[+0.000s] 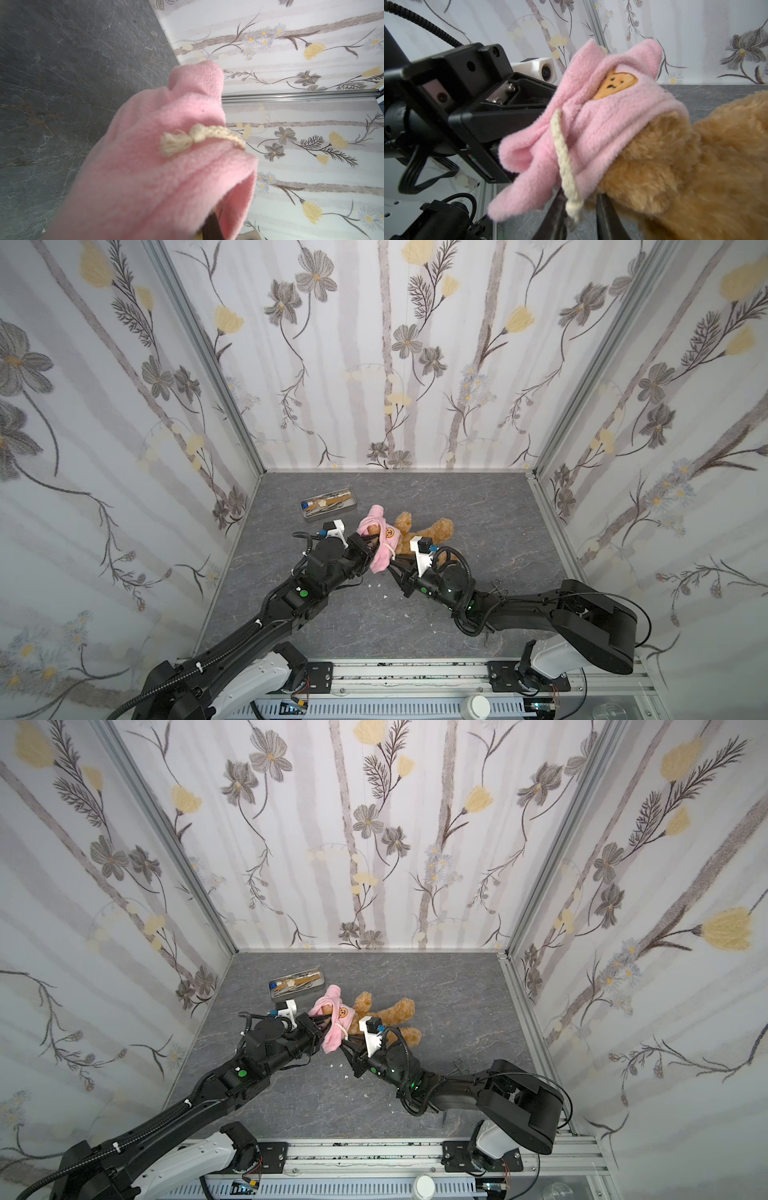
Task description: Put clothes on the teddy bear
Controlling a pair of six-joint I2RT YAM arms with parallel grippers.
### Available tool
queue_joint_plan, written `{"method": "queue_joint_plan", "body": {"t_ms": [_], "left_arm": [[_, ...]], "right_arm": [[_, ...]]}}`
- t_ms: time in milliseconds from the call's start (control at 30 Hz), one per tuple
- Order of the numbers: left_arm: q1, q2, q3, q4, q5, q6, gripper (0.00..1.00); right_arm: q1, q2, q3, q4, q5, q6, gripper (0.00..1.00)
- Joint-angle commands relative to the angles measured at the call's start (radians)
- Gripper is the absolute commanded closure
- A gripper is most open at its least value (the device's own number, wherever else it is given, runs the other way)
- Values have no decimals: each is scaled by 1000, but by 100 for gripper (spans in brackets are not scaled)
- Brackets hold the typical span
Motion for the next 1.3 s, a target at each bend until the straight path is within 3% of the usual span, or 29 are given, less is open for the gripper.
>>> {"method": "queue_joint_plan", "body": {"t_ms": [0, 200, 433, 733, 867, 967, 1000, 1033, 1133, 1267], "left_arm": [[-6, 2, -2, 64, 21, -21, 100], [-8, 5, -2, 68, 0, -18, 100], [-5, -19, 4, 86, -44, -40, 100], [33, -36, -12, 99, 1, -124, 100], [53, -39, -20, 98, 26, -142, 100], [60, -39, -22, 99, 28, -146, 100], [66, -38, -21, 100, 34, -144, 100], [70, -35, -19, 100, 41, -138, 100], [70, -22, -17, 100, 61, -129, 100], [77, -29, -38, 100, 57, -150, 100]], "right_arm": [[2, 11, 22, 73, -24, -7, 82], [1, 12, 16, 68, 13, 3, 100], [19, -14, -34, -122, 248, 88, 100], [24, -34, -51, -363, 455, 109, 100], [20, -15, -39, -430, 481, 111, 100], [18, -32, -108, -236, 335, 52, 100], [15, -43, -135, -136, 229, 7, 97], [13, -59, -143, -91, 162, -26, 86], [8, -143, -96, -185, 84, -77, 54], [-12, -249, -54, -354, 63, -119, 40]]}}
